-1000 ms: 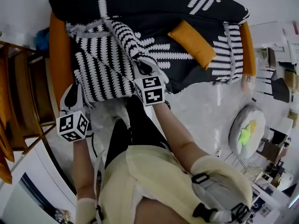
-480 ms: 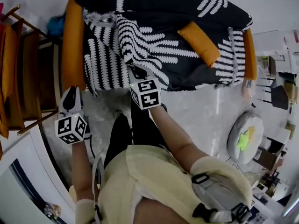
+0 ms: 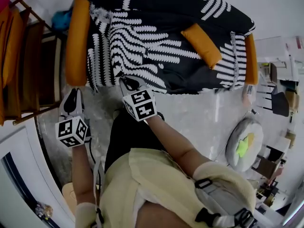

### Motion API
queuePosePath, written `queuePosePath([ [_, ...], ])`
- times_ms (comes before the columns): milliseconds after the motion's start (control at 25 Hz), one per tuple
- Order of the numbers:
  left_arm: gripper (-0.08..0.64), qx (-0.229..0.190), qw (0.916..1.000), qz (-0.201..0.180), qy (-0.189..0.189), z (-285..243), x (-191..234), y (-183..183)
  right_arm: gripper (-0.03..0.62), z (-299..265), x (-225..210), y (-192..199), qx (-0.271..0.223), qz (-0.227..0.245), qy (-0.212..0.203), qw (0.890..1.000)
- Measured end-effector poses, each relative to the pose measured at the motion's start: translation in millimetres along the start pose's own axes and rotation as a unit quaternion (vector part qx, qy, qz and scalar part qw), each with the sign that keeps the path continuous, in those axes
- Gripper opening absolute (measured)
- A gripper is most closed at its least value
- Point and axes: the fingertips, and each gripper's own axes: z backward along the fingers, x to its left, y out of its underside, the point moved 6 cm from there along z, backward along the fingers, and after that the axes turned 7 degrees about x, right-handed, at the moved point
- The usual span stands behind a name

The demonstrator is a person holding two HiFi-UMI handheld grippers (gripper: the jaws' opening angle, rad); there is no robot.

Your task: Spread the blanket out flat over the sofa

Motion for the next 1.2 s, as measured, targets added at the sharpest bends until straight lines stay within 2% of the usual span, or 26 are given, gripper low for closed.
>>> queuePosePath([
  [200,0.064,-0.004,0.9997,0.019,-0.018,9.3,-5.0,10.8,0.028,1.1,26.0,9.9,0.015,0.031,-0.053,0.998],
  [480,0.064,0.0,0.9987,0.03,-0.04,32.4,-16.7,40.1,0.028,17.3,48.2,37.3,0.018,0.048,-0.094,0.994],
  [680,0.064,0.003,0.9989,0.026,-0.04,55.8,-11.1,58.0,0.028,21.5,69.3,56.2,0.016,0.052,-0.096,0.994],
  [1200,0.064,0.006,0.9998,0.005,-0.02,134.0,21.7,98.4,0.028,37.0,150.5,115.4,0.024,0.048,-0.064,0.996],
])
